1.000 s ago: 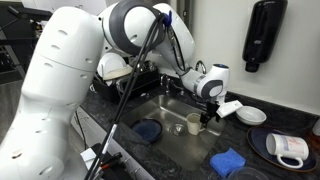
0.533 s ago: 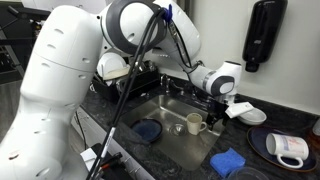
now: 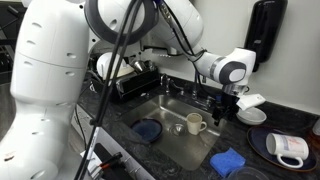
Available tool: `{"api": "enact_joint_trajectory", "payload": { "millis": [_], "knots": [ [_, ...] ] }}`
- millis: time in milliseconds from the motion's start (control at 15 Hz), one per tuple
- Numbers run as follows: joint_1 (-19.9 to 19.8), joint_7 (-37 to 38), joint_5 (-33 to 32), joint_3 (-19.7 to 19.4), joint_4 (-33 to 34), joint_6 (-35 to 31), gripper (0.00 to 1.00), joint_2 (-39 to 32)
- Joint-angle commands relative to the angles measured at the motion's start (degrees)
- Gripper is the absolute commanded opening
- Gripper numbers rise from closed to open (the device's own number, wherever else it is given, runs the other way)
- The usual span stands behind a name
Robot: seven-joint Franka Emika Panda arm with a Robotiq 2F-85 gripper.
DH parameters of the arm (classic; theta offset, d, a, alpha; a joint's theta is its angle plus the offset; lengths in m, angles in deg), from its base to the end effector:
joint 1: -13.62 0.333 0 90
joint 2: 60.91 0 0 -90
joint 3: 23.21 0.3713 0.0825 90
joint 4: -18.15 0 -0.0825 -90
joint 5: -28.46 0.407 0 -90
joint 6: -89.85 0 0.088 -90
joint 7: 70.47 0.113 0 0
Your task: Pick up the white mug from the counter and put it inside the sink
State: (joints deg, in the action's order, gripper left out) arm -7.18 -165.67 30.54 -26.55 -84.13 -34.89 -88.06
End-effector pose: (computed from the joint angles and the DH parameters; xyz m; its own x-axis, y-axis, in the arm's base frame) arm 0.6301 -0.2765 0.3116 0.3405 0.9402 0.0088 0.9374 -0.3388 -0.0803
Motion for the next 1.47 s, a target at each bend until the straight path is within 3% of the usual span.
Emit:
{"api": "enact_joint_trajectory", "payload": {
  "millis": [0, 267, 533, 1267, 1333, 1400],
  "knots": [
    [-2.0, -10.6, -0.7, -0.8, -1.5, 6.5, 1.00, 6.0],
    [-2.9, -19.1, 0.3, -3.8, -0.7, 12.8, 1.00, 10.7],
    [-3.1, -26.3, 3.3, -5.9, -1.3, 12.9, 1.00, 14.3],
    [-1.4, -60.6, 5.0, -7.2, -6.4, 11.2, 1.00, 21.0],
    [-7.6, -54.4, 2.1, 5.2, -7.8, 11.3, 1.00, 23.4],
    [-2.5, -55.0, 3.7, -4.9, -4.0, 12.3, 1.00, 19.2]
  ]
}}
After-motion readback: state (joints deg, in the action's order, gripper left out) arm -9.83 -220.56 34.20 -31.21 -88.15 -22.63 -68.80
